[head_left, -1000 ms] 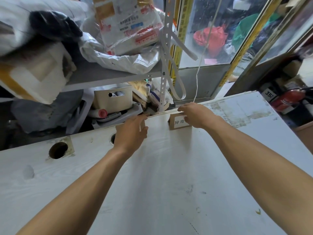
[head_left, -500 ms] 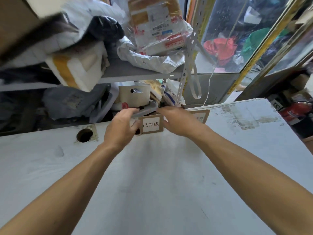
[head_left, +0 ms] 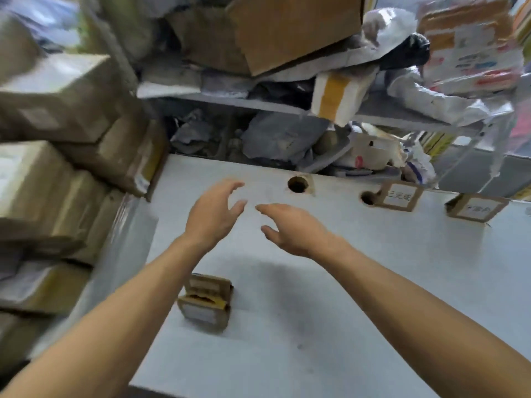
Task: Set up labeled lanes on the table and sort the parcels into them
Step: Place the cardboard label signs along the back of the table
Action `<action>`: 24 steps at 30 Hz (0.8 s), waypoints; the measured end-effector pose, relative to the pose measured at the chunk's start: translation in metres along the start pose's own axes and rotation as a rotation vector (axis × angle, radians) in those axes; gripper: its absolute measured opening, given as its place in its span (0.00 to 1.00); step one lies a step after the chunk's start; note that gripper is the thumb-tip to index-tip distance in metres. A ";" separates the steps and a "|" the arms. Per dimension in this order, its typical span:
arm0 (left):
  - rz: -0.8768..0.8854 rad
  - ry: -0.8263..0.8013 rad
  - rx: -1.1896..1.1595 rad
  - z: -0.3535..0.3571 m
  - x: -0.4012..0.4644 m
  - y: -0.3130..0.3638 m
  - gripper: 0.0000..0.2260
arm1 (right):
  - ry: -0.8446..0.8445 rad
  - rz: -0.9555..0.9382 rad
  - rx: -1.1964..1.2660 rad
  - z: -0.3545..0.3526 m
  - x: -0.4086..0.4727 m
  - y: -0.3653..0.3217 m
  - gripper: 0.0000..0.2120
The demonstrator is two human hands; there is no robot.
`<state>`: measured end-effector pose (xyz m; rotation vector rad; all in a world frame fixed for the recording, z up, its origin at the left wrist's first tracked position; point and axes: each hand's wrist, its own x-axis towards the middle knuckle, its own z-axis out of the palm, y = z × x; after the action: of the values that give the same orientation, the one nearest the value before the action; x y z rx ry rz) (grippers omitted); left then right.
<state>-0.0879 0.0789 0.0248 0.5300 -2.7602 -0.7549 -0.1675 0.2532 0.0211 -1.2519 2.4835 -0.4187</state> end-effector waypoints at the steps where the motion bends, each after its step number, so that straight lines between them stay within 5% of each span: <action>1: -0.019 0.004 -0.009 -0.013 -0.011 -0.018 0.17 | -0.025 -0.023 0.000 0.011 0.004 -0.022 0.25; 7: -0.152 -0.045 -0.083 -0.048 -0.074 -0.098 0.17 | -0.208 -0.071 -0.006 0.067 0.016 -0.106 0.25; 13: -0.212 -0.106 -0.140 -0.041 -0.106 -0.125 0.16 | -0.365 0.046 -0.089 0.101 0.015 -0.112 0.22; 17: -0.221 -0.157 -0.158 -0.034 -0.110 -0.131 0.15 | -0.336 0.066 -0.087 0.112 0.012 -0.100 0.12; 24: -0.201 -0.206 -0.194 -0.019 -0.090 -0.119 0.16 | -0.205 0.140 0.008 0.073 0.009 -0.064 0.11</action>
<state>0.0334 0.0112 -0.0333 0.7345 -2.8016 -1.1704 -0.0966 0.2017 -0.0207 -1.0520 2.3731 -0.2510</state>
